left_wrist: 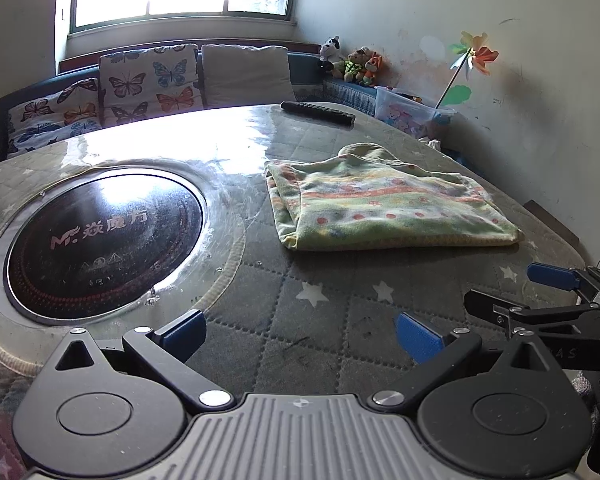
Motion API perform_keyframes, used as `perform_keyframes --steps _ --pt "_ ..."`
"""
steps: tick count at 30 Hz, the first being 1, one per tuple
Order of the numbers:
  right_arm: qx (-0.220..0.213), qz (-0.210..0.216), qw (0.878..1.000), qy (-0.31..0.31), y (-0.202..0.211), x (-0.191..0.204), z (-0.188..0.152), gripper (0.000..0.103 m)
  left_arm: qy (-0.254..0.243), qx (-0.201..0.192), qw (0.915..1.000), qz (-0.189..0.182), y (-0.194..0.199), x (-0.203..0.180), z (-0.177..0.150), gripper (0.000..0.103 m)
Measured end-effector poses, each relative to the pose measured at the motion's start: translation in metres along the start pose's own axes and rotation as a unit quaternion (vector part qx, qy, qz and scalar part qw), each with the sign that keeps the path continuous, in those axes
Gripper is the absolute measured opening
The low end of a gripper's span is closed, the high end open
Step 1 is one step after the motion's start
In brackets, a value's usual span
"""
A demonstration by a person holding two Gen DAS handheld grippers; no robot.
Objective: Fold clothes
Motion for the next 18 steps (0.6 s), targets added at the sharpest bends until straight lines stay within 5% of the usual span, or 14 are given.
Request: perform_keyframes --steps 18 --pt "-0.011 0.001 1.0 0.003 0.02 0.006 -0.008 0.103 -0.006 -0.008 1.0 -0.001 0.015 -0.014 -0.015 0.103"
Point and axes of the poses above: each gripper's, at about its wrist camera, not at the fingertips, and y roughly against the way its jaws point, x to its left, z to its top, the point moved 10 cm from there along -y, roughly the way its jaws point, and after that the axes turned 4 degrees about y, right-handed, at the moved point
